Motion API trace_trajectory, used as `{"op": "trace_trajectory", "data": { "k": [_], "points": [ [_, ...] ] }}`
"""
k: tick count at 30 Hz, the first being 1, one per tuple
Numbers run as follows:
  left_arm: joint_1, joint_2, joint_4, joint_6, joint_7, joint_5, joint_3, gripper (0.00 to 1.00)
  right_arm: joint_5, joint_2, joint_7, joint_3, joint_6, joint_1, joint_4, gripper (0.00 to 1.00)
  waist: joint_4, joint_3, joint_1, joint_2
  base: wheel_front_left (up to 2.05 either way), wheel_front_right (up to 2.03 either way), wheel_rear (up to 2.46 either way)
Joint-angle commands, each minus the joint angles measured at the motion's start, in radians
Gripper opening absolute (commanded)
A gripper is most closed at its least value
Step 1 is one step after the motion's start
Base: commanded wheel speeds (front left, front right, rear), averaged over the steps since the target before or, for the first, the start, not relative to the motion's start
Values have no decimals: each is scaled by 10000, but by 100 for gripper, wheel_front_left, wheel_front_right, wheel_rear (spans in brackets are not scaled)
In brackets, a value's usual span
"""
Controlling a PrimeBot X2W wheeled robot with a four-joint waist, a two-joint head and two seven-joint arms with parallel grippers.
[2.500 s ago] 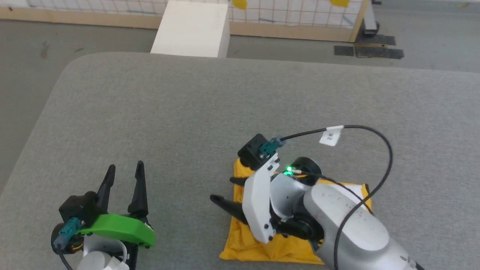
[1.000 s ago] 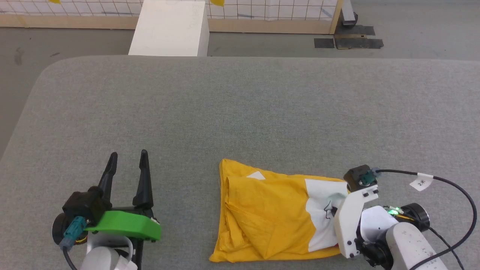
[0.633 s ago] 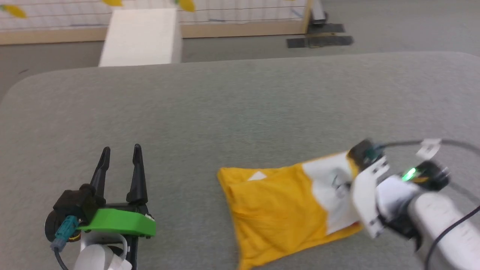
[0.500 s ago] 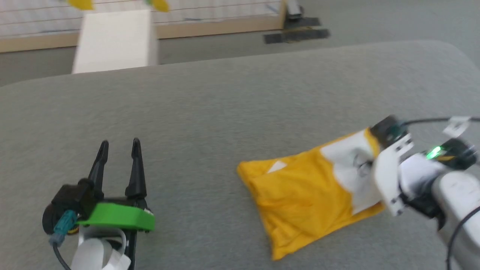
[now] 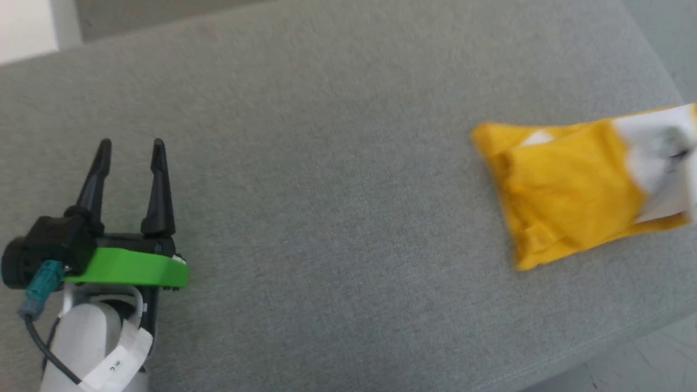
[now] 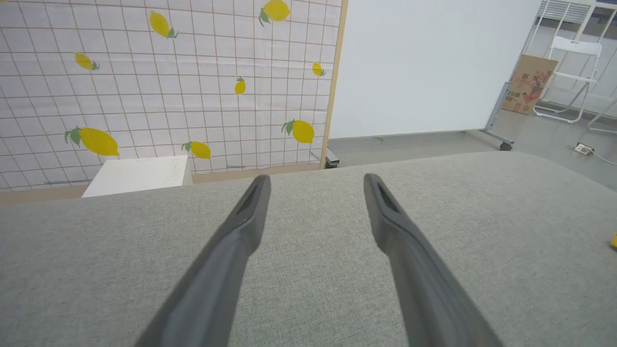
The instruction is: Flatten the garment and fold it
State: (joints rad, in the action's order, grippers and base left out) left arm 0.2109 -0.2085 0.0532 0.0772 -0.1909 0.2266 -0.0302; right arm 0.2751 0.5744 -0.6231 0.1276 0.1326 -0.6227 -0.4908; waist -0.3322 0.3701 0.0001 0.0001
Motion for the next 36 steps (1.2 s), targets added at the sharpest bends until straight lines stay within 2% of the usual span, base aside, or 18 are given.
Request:
{"op": "trace_trajectory", "data": {
  "k": [1, 8, 12, 13, 14, 19, 24, 32, 36],
  "points": [
    [158, -125, 147, -66, 53, -57, -70, 100, -192, 52, 205, -500, -19, -283, -297, 0, -367, 1583, -1, -1, 0, 0, 0],
    [87, -380, 787, -247, 326, -31, -329, 100, -1463, -74, 1193, -3062, -19, -1005, -1334, 0, 218, 2181, -1, -1, 0, 0, 0],
    [42, -407, 935, -305, 345, 11, -372, 100, -2228, -255, 2049, -4083, -19, -1342, -1623, 0, 446, 2279, -1, -1, 0, 0, 0],
    [33, -405, 944, -311, 330, 25, -370, 100, -2403, -321, 2204, -4284, -19, -1406, -1720, 79, 493, 2273, -1, -1, 0, 0, 0],
    [26, -403, 940, -311, 322, 34, -363, 100, -2520, -344, 2297, -4407, -19, -1447, -1776, 100, 521, 2258, -1, -1, 0, 0, 0],
    [-57, -315, 730, -342, 178, 124, -314, 100, -2935, -476, 2632, -4826, -19, -1780, -2297, 100, 659, 1895, -1, -1, 0, 0, 0],
    [-182, -139, 371, -404, -87, 265, -325, 100, -2285, -465, 3526, -4353, -19, -2271, -2108, 100, 771, 1114, -1, -1, 0, 0, 0],
    [-495, 556, -169, -695, -540, 878, -749, 100, -367, -636, 5696, -1845, -19, -2562, -162, 100, 1241, -620, -1, -1, 0, 0, 0],
    [-736, 783, -281, -793, -641, 1062, -1027, 100, 212, -1328, 6481, -975, -19, -2275, 941, 100, 1611, -1442, -1, -1, 0, 0, 0]
  ]
}}
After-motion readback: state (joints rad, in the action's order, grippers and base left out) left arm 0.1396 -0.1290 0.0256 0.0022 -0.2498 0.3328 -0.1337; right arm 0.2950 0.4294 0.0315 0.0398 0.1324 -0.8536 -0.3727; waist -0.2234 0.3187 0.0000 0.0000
